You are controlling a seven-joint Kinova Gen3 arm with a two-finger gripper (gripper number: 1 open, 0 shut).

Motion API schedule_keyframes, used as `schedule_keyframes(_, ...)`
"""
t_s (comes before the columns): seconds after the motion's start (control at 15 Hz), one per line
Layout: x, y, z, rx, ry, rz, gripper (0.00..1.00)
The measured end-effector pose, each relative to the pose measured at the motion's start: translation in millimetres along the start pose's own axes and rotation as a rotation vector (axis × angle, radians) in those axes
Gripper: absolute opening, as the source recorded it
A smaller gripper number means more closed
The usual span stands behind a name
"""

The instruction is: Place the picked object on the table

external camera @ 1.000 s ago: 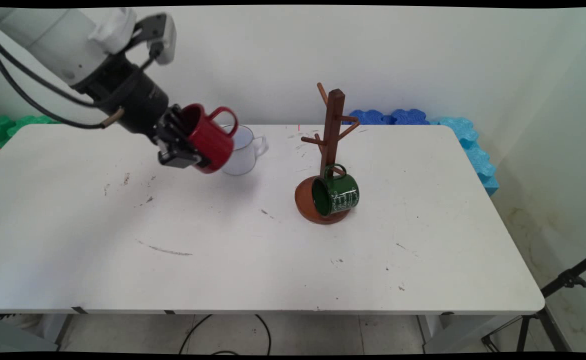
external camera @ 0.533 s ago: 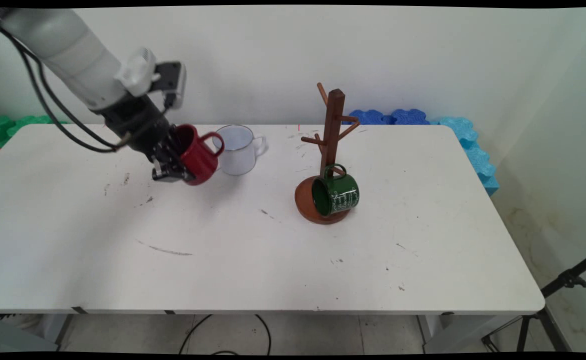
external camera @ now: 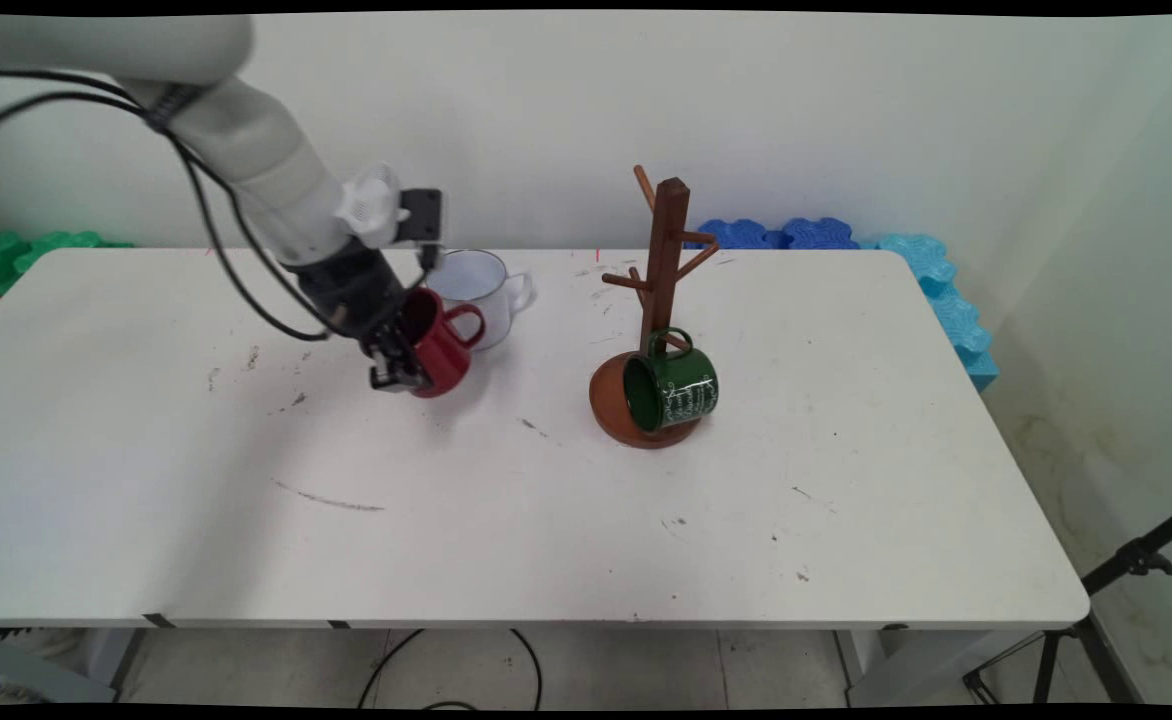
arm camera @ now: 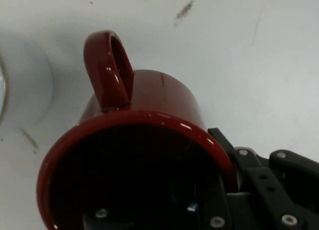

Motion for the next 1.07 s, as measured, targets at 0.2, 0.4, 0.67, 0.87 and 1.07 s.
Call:
schedule_keyframes(0.2, 14.9, -5.6, 21.2, -0.012, -0.016, -0.02, 0.0)
schedule_keyframes(0.4, 29.6, -9.5, 38.0, -0.024, -0.027, -0.037, 0.0)
schedule_keyframes(0.67, 45.7, -13.3, 54.1, -0.037, -0.039, -0.053, 0.0)
schedule_keyframes(0.87, 52.4, -15.0, 60.8, -0.042, -0.047, -0.057, 0.0)
schedule_keyframes(1.07, 56.8, -16.1, 65.4, -0.046, -0.053, -0.059, 0.0)
